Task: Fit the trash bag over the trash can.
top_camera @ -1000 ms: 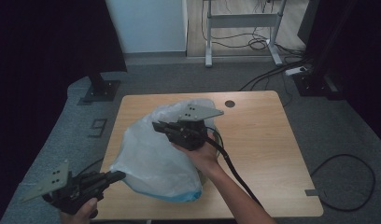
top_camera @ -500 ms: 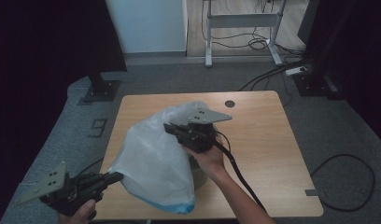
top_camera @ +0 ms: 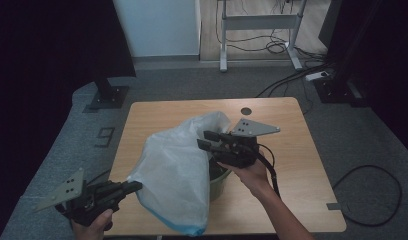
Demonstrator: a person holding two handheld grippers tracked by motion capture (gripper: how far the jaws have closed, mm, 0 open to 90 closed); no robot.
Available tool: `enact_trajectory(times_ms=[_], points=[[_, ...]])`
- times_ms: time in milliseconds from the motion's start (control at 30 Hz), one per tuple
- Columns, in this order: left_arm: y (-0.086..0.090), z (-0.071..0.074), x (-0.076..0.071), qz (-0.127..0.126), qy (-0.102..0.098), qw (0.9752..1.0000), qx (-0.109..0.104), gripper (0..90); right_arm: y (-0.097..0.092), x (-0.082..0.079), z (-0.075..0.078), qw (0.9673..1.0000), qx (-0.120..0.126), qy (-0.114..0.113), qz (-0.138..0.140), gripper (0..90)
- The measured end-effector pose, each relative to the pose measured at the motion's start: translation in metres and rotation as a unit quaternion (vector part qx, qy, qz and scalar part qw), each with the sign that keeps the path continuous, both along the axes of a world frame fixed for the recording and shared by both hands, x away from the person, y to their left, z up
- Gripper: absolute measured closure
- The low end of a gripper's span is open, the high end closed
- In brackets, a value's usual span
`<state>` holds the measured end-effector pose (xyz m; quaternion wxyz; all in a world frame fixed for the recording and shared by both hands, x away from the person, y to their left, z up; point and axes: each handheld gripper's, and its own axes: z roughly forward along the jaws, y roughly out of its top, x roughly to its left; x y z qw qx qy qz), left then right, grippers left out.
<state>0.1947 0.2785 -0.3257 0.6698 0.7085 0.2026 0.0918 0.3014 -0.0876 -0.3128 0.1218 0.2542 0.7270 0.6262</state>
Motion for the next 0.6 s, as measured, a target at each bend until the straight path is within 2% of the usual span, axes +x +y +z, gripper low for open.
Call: enact_trajectory(times_ms=[67, 167, 300, 333, 367, 500, 567, 600], points=[[0.0, 0.0, 0.0, -0.001, 0.0, 1.0, 0.0, 90.0, -0.002, -0.001, 0.003, 1.0, 0.0, -0.003, 0.001, 57.5], [-0.001, 0.001, -0.001, -0.002, -0.002, 1.0, 0.001, 90.0, -0.01, 0.001, 0.016, 0.9997, -0.005, -0.016, -0.015, 55.3], [-0.001, 0.002, -0.001, -0.003, -0.003, 1.0, 0.001, 90.0, -0.013, 0.02, 0.027, 0.9994, -0.004, -0.013, -0.033, 55.6], [-0.001, 0.002, -0.001, -0.003, -0.003, 1.0, 0.001, 90.0, -0.013, 0.02, 0.027, 0.9994, -0.004, -0.013, -0.033, 55.6], [0.0, 0.002, -0.001, -0.003, -0.003, 1.0, 0.0, 90.0, -0.011, 0.032, 0.028, 0.9992, -0.009, -0.011, -0.037, 55.8], [0.0, 0.002, -0.001, -0.004, -0.003, 1.0, 0.001, 90.0, -0.006, 0.052, 0.026, 0.9992, -0.005, 0.001, -0.04, 56.5], [0.0, 0.001, -0.001, -0.004, -0.003, 1.0, 0.001, 90.0, -0.005, 0.055, 0.026, 0.9991, -0.005, 0.003, -0.041, 56.6], [0.0, 0.001, -0.001, -0.003, -0.002, 1.0, 0.001, 90.0, -0.002, 0.064, 0.023, 0.9991, -0.007, 0.014, -0.04, 57.0]])
